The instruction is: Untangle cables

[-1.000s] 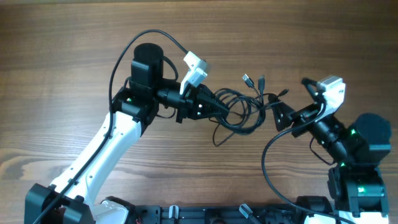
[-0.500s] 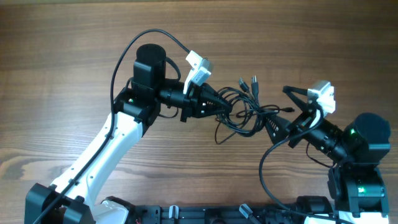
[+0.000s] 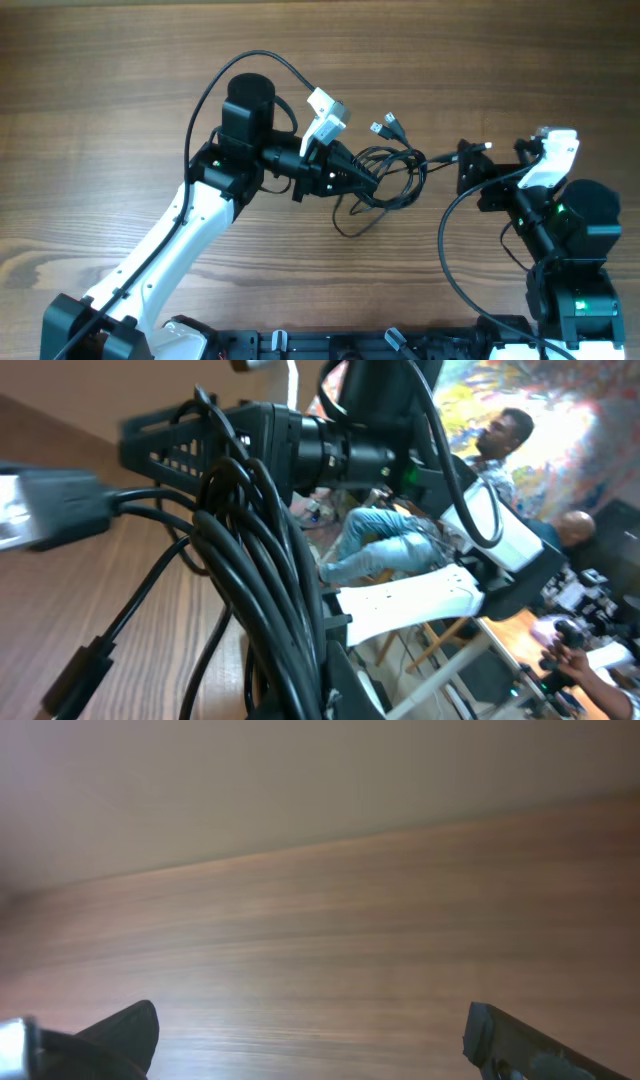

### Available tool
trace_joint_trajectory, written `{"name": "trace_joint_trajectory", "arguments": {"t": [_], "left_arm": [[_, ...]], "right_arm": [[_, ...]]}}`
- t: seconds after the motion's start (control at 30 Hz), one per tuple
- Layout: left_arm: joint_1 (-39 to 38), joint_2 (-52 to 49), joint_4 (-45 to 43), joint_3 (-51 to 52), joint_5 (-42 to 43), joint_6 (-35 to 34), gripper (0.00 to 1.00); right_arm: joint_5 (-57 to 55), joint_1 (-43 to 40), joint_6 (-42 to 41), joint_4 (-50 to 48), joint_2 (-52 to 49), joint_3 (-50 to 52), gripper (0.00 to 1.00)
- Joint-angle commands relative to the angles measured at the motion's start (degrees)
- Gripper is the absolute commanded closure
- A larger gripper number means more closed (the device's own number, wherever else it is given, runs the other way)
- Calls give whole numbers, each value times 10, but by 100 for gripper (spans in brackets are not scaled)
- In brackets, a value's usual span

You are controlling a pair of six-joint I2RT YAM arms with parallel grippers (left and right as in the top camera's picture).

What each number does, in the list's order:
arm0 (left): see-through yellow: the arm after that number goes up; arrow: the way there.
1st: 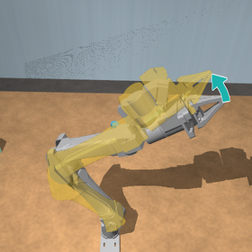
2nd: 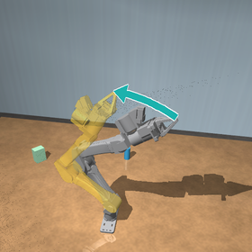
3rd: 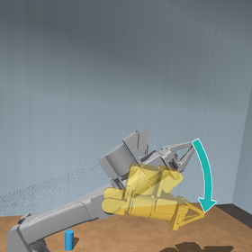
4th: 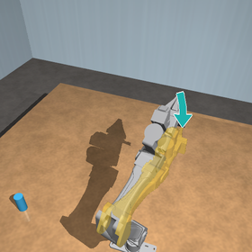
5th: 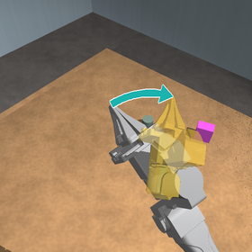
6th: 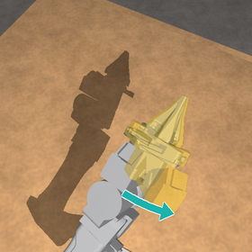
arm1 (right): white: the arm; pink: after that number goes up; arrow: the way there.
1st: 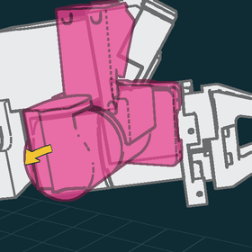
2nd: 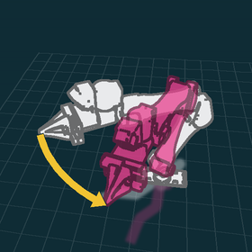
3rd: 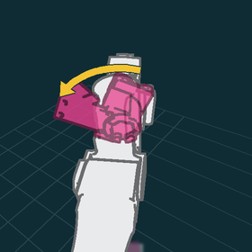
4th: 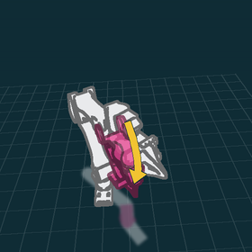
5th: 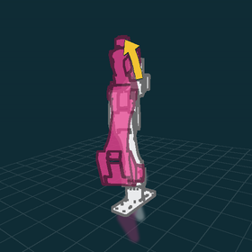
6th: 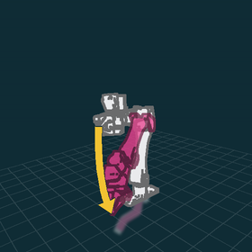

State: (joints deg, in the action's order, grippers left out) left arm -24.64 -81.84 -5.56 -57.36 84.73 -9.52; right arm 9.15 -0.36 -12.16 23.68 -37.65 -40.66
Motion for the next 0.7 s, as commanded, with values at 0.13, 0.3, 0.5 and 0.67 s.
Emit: {"name": "trace_joint_trajectory", "arguments": {"t": [0.13, 0.3, 0.5, 0.67], "left_arm": [[65, 17, -4, -1, -8, -2, 96], [66, 17, -4, -1, -9, -1, 96], [65, 17, -63, -1, -41, 4, 96], [64, 17, -115, -1, -34, 18, 96]], "right_arm": [[-263, -2, -13, 30, 1, -6, 0], [-236, -2, -13, 35, 1, -6, 0], [139, -2, 109, 35, 1, -6, 0], [323, -2, 104, -18, 1, -7, 0]]}}
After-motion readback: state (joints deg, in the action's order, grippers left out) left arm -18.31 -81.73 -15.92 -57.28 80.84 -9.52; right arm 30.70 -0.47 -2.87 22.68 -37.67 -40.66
